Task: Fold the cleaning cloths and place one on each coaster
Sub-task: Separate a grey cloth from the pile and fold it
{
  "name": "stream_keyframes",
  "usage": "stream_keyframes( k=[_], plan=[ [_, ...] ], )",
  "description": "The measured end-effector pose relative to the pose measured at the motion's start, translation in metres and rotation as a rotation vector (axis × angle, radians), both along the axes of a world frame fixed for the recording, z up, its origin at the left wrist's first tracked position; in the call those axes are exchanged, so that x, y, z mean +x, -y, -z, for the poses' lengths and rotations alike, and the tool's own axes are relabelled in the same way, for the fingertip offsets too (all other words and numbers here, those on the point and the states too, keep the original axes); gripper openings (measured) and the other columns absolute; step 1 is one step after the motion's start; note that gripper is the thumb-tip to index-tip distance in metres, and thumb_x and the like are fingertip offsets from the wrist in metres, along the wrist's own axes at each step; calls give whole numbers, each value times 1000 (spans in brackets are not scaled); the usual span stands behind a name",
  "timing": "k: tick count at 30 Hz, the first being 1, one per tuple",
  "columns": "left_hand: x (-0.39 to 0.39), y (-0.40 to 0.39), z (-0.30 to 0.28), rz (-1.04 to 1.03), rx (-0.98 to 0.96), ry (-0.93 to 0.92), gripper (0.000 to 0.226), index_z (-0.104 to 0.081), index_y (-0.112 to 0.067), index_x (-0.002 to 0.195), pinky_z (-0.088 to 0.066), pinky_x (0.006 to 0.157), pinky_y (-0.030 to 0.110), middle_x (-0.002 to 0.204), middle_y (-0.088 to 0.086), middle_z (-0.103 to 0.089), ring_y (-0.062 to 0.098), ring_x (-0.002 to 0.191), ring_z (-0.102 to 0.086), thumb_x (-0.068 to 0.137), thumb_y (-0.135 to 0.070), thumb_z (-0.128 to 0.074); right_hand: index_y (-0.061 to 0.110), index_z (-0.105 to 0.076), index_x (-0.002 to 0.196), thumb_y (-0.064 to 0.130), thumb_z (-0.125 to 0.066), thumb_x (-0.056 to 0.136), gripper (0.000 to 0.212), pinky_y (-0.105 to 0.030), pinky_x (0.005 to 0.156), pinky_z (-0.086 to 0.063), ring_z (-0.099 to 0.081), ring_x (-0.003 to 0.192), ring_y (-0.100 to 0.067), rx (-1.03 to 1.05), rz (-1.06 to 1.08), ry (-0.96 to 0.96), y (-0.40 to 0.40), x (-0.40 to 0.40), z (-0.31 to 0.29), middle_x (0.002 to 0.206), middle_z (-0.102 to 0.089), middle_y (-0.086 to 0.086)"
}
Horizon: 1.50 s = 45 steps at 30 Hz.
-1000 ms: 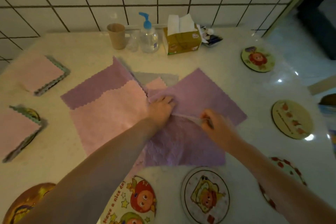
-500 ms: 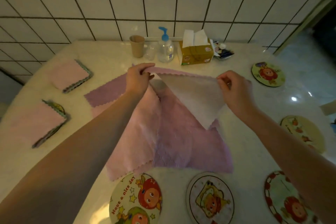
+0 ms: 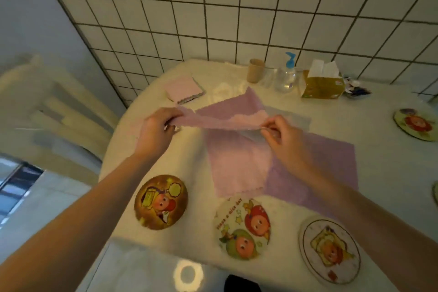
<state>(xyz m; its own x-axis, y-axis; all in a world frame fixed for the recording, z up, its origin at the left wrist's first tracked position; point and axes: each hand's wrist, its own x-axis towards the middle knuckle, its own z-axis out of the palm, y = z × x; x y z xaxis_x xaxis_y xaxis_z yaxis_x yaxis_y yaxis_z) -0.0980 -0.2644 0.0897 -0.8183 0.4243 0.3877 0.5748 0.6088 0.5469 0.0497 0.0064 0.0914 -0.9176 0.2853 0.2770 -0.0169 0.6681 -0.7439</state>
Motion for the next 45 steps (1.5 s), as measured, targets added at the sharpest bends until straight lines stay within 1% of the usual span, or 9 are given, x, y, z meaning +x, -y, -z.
stream_keyframes(
  k=[6, 12, 16, 19, 22, 27, 31, 35, 45],
  plan=[
    [71, 131, 67, 67, -175, 153, 40, -70, -9, 108, -42, 103, 35, 117, 7, -66, 23, 113, -59, 75, 13, -63, 19, -57, 114, 13, -51, 94, 22, -6, 80, -38, -55, 99, -5, 58, -149, 322, 97, 55, 70, 109, -58, 8],
    [134, 210, 130, 201, -336, 276, 28, -72, -11, 107, -40, 102, 26, 117, 7, -67, 24, 107, -64, 81, 0, -69, 11, -64, 113, -1, -43, 92, 33, -30, 90, -45, -56, 106, -16, 161, -180, 626, 159, 120, 123, 117, -62, 1],
    [151, 229, 140, 227, -353, 393, 26, -71, -13, 111, -39, 100, 21, 119, 2, -66, 18, 110, -61, 88, -6, -63, 13, -70, 99, 2, -50, 89, 25, -36, 81, -49, -61, 93, -18, 151, -204, 629, 172, 143, 137, 99, -68, 0],
    [147, 231, 135, 213, -323, 485, 23, -72, -17, 108, -44, 92, 14, 109, -5, -68, 7, 95, -63, 88, -9, -64, 12, -69, 91, 4, -56, 87, 16, -36, 76, -50, -60, 81, -13, 116, -164, 606, 169, 144, 137, 86, -67, 1],
    [131, 225, 127, 90, -205, 618, 17, -71, -30, 95, -41, 74, 4, 92, -15, -68, -5, 80, -57, 87, -16, -65, 18, -67, 94, 8, -62, 87, 14, -16, 69, -49, -57, 78, 2, 25, -47, 558, 161, 131, 129, 82, -63, 12],
    [87, 197, 119, -166, 120, 805, 7, -69, -16, 90, -47, 69, 22, 78, 3, -65, 17, 73, -57, 83, -15, -71, 18, -65, 94, 15, -65, 86, 8, -15, 67, -46, -60, 82, 1, -213, 207, 420, 144, 89, 123, 86, -65, 12],
    [52, 169, 124, -333, 340, 956, 7, -68, -13, 79, -54, 80, 43, 73, 8, -62, 20, 74, -56, 85, -16, -70, 11, -68, 98, 15, -61, 89, 12, -19, 67, -47, -64, 83, -9, -292, 287, 409, 127, 48, 135, 89, -70, 1],
    [29, 144, 135, -443, 378, 989, 7, -69, -16, 83, -50, 78, 42, 83, 7, -66, 21, 81, -56, 88, -18, -66, 12, -67, 95, 12, -58, 90, 11, -34, 74, -53, -65, 83, -17, -326, 345, 466, 115, 17, 150, 88, -70, -2],
    [-3, 127, 157, -482, 289, 1045, 11, -68, -10, 87, -49, 68, 34, 84, 9, -67, 22, 78, -57, 89, -20, -64, 11, -65, 111, 19, -60, 90, 23, -21, 69, -47, -63, 85, -12, -279, 310, 588, 90, -11, 175, 95, -69, -1]
  ],
)
